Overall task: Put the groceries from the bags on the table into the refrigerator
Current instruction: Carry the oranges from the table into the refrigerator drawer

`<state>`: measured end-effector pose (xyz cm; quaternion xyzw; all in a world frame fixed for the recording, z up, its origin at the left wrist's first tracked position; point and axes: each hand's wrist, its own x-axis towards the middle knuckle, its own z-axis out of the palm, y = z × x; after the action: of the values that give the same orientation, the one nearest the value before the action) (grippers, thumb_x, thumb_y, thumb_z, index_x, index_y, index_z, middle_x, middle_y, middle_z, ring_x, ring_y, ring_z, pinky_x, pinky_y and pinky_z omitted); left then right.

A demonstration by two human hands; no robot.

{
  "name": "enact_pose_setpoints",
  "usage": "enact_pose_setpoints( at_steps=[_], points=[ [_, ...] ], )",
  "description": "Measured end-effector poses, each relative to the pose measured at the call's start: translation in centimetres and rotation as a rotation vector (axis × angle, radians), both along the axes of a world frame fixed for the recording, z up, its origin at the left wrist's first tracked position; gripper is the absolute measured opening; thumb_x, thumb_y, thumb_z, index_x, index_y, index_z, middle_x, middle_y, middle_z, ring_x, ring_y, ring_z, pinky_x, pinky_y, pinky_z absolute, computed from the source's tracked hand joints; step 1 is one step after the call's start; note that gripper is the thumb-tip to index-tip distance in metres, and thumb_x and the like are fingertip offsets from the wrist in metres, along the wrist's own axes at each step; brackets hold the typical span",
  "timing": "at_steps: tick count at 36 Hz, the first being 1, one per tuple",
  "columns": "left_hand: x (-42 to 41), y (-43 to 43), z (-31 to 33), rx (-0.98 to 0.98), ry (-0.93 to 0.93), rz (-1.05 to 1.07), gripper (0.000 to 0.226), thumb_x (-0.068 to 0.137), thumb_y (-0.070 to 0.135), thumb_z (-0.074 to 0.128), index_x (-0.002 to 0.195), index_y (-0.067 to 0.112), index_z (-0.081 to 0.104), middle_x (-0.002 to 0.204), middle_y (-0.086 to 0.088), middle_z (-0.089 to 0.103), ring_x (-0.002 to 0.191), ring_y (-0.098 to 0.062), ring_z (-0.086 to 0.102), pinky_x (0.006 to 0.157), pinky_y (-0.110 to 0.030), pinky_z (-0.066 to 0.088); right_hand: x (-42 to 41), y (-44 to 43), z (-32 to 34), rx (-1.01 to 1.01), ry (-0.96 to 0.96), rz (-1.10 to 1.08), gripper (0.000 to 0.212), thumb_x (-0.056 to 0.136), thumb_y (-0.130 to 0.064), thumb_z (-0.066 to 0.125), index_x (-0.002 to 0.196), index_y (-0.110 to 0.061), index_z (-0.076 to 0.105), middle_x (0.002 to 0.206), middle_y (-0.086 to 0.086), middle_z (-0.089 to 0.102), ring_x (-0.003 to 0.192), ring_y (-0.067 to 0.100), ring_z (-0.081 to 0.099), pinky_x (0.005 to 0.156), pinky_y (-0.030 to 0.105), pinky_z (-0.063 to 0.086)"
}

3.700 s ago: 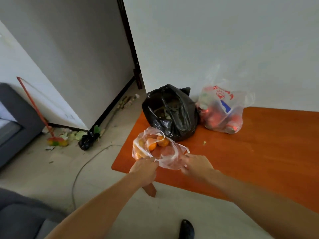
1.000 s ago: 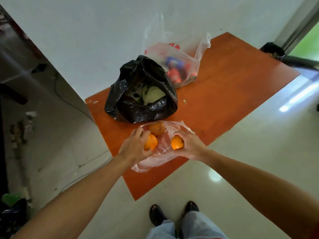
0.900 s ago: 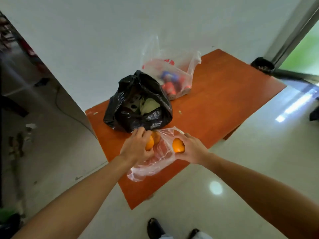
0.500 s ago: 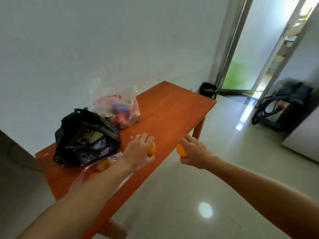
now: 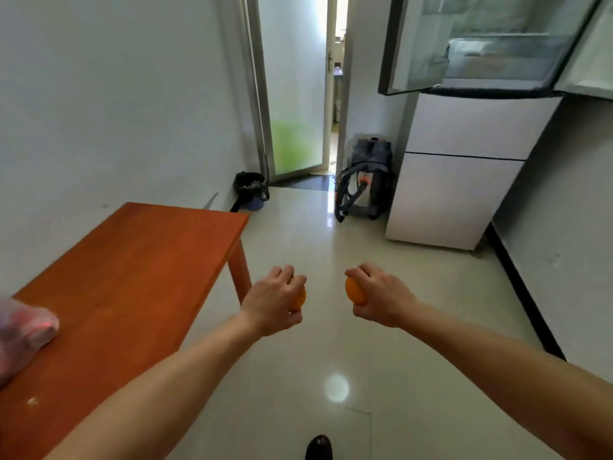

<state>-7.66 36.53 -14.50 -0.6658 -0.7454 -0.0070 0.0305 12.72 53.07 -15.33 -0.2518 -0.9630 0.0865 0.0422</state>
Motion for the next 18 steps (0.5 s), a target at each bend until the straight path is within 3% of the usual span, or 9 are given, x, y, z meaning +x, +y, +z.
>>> enact_pose_setpoints(
  at_steps=[18],
  points=[
    [6.1,42.2,1.1,0.019,-0.004,-0.522,0.062,0.071,0.042,0.072,0.125,0.021,0.050,0.116,-0.005,0.053,0.101,-0.024,0.052,0.068,-0.028,0.046,12.6,30.2,1.7,0.030,0.029,-0.530,0.071,0.073,-0.040,0.072,0.137,-0.023,0.046,0.125,0.004,0.051,0.108,0.024,0.055,0.083,0.034,0.050]
  ],
)
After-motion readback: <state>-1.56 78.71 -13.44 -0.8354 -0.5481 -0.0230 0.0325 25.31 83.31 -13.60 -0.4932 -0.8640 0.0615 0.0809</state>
